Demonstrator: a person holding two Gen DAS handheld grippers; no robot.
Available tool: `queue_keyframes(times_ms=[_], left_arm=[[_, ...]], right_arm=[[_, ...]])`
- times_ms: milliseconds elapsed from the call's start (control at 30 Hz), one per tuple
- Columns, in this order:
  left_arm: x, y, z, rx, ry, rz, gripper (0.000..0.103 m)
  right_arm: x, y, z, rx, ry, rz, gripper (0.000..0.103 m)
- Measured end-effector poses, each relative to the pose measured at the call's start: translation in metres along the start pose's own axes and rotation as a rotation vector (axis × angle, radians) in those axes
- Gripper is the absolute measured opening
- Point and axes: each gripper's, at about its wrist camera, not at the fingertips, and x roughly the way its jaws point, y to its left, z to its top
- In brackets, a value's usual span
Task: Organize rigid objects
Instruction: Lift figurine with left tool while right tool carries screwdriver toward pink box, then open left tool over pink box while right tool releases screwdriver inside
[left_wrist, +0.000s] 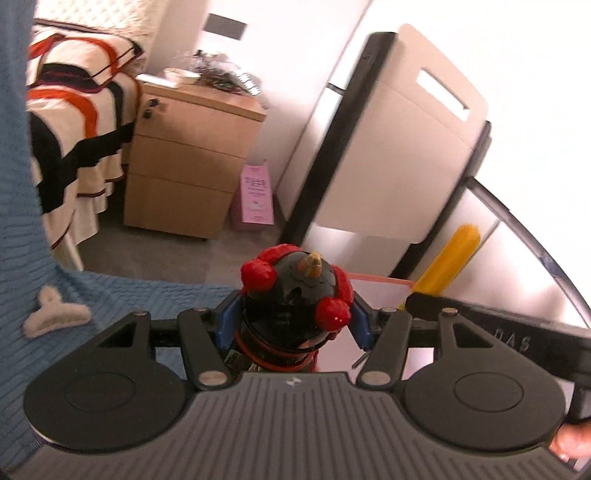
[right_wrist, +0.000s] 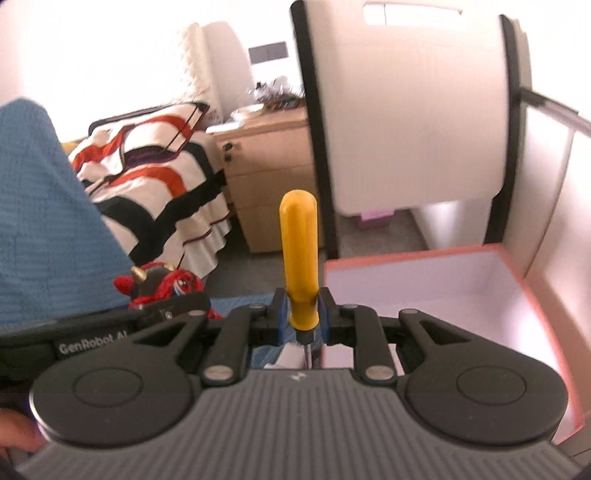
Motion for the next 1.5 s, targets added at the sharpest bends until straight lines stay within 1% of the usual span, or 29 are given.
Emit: queue_keyframes(times_ms=[167, 267, 400, 467, 567, 667, 767, 867, 933, 1000, 1100, 1200, 1333, 1500], left_arm=[[0.015, -0.042, 0.016, 0.044, 0.013, -0.034, 0.065], [0.029, -0.065, 0.022, 0.062, 0.036, -0.066, 0.065], [0.06, -0.087, 0.02, 0.053, 0.108, -0.103, 0.065], [0.077, -0.098, 0.015, 0.058, 0.142, -0.109, 0.065], [0.1, -0.113, 0.005, 0.075, 0.183, -0.111, 0.065], [0.124, -0.123, -0.006, 0.091, 0.235, -0.121, 0.065], [0.152, -0.132, -0.013, 0.116, 0.284, -0.129, 0.065], [0.179, -0.139, -0.02, 0.119, 0.333, -0.114, 0.065], [0.195, -0.144, -0.029, 0.147, 0.359, -0.109, 0.065], [0.204, -0.146, -0.037, 0.168, 0.385, -0.107, 0.064], [0.221, -0.145, -0.047, 0.167, 0.421, -0.095, 0.064], [0.229, -0.143, -0.052, 0.163, 0.423, -0.114, 0.064], [0.231, -0.137, -0.054, 0.174, 0.415, -0.102, 0.064], [0.215, -0.127, -0.044, 0.147, 0.385, -0.104, 0.064]], right_arm=[[-0.016, -0.025, 0.019, -0.003, -0.023, -0.027, 0.021], [-0.019, -0.043, 0.025, -0.004, -0.017, -0.058, 0.021], [-0.01, -0.071, 0.022, 0.009, 0.041, -0.1, 0.021], [-0.004, -0.087, 0.018, 0.029, 0.079, -0.118, 0.021], [0.007, -0.11, 0.006, 0.053, 0.126, -0.154, 0.021], [0.021, -0.131, -0.007, 0.086, 0.183, -0.167, 0.021], [0.034, -0.143, -0.019, 0.095, 0.225, -0.175, 0.021], [0.049, -0.156, -0.032, 0.113, 0.274, -0.172, 0.021], [0.058, -0.164, -0.04, 0.132, 0.301, -0.168, 0.021], [0.066, -0.171, -0.048, 0.146, 0.321, -0.167, 0.022], [0.077, -0.179, -0.06, 0.167, 0.346, -0.18, 0.022], [0.083, -0.185, -0.071, 0.188, 0.359, -0.18, 0.022], [0.085, -0.19, -0.077, 0.218, 0.358, -0.181, 0.022], [0.075, -0.186, -0.067, 0.217, 0.323, -0.188, 0.022]])
